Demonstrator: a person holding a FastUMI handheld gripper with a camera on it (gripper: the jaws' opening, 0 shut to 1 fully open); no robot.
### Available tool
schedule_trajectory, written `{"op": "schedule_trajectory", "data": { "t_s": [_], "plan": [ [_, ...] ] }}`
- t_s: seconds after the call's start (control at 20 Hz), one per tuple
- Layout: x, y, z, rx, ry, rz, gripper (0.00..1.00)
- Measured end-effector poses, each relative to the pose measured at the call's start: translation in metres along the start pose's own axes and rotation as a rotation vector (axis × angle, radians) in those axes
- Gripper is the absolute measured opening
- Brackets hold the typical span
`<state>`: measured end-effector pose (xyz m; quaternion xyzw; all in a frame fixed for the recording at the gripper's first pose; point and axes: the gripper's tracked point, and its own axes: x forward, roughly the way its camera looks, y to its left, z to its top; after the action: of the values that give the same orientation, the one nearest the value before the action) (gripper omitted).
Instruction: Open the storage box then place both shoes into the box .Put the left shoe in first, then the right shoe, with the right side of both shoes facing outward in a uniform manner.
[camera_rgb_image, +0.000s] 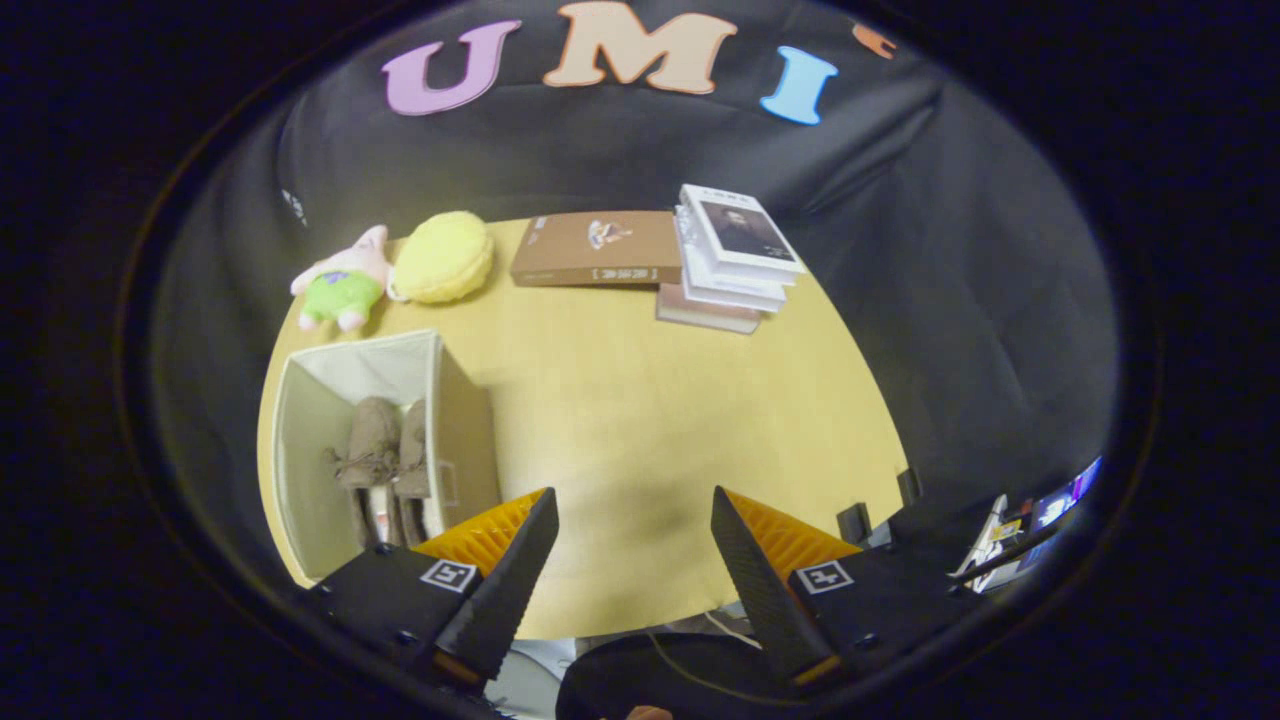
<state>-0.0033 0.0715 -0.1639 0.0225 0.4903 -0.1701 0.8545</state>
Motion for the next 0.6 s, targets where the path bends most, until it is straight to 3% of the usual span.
{"op": "schedule_trajectory", "data": {
  "t_s": [0.25,0.6],
  "plan": [
    [0.025,-0.053,0.040,0.073,-0.155,-0.030,0.99],
    [0.030,-0.084,0.094,0.105,-0.448,0.036,0.99]
  ]
}}
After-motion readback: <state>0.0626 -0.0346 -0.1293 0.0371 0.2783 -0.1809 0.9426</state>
